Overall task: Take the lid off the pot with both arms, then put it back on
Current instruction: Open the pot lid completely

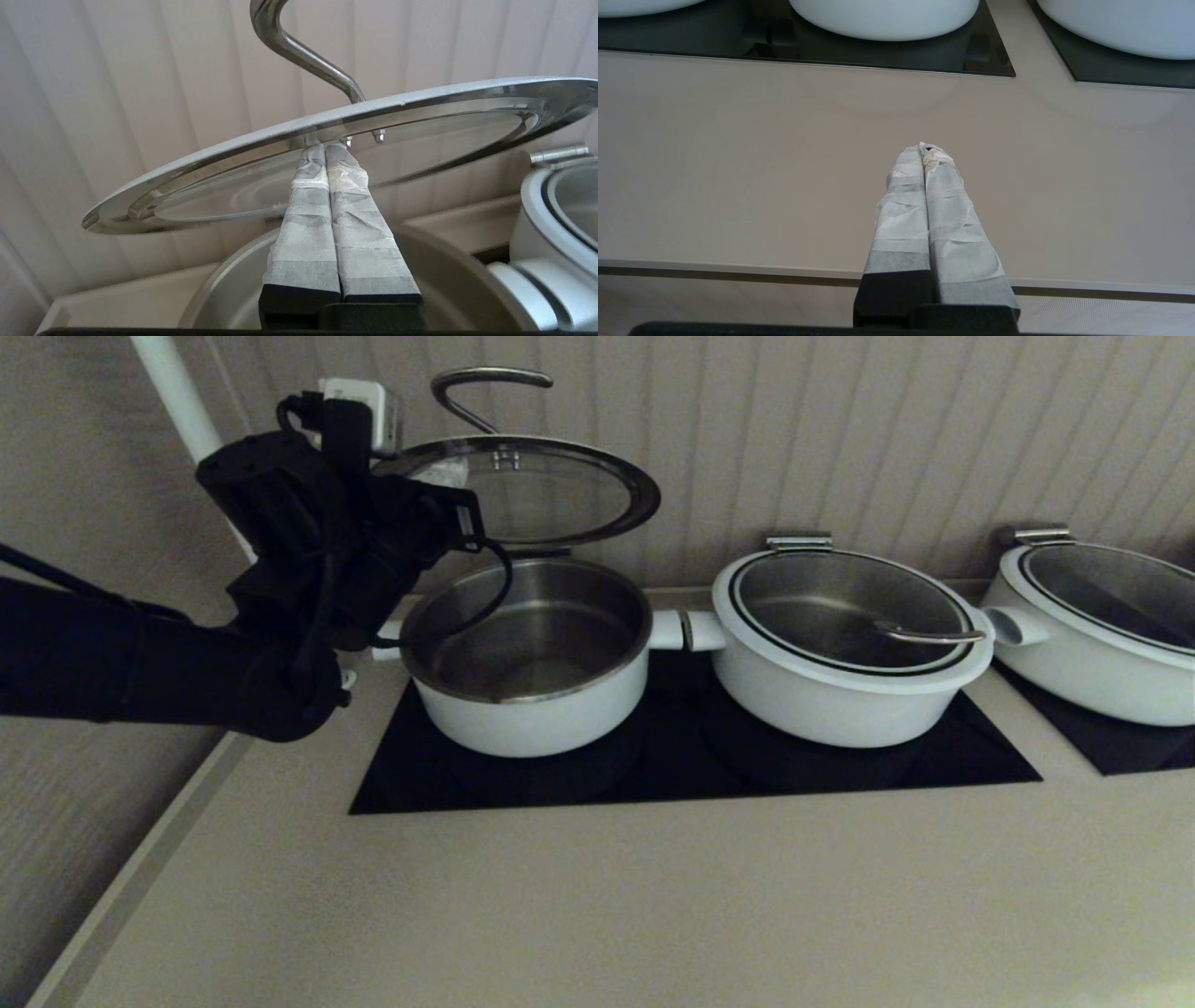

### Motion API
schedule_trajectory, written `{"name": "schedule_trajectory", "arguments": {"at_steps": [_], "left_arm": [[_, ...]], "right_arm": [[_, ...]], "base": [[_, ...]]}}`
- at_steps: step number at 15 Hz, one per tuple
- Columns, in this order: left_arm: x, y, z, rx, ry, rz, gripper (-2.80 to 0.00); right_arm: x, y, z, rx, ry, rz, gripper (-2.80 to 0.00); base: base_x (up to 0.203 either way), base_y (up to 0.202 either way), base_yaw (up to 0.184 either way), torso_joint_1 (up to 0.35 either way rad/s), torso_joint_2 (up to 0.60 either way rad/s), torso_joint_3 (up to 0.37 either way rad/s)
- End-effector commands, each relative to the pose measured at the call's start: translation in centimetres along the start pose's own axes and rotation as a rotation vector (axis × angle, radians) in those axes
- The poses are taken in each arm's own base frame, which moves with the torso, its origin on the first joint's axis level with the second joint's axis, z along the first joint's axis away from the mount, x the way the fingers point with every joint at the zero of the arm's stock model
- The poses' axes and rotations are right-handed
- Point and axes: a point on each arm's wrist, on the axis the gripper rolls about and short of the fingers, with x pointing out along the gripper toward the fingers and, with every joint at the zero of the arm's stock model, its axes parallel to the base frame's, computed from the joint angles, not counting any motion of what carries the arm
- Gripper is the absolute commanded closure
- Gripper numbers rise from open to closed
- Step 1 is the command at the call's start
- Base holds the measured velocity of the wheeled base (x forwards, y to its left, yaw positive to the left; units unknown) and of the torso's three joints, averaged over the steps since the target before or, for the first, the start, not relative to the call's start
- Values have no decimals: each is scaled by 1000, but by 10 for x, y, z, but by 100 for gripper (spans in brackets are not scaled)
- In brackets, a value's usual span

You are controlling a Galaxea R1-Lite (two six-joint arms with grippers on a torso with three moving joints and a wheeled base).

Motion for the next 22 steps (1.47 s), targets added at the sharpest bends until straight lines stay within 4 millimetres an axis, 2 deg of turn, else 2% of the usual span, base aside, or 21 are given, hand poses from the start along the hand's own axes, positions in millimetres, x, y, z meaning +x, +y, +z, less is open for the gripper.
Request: {"name": "schedule_trajectory", "arguments": {"at_steps": [1, 7, 11, 22], "left_arm": [[7, 0, 1, -1, -24, 5, 0], [15, 6, 5, 4, -55, 25, 0], [20, 14, 17, 15, -102, 45, 0], [23, 19, 14, 41, -100, 58, 0]], "right_arm": [[0, 0, 0, -1, 1, 1, 0], [0, 0, 0, -1, 0, 1, 0], [0, 0, 0, -1, 1, 1, 0], [0, 0, 0, -1, 1, 1, 0]], "base": [[0, 0, 0, 0, 0, 0], [0, 0, 0, 0, 0, 0], [0, 0, 0, 0, 0, 0], [0, 0, 0, 0, 0, 0]]}}
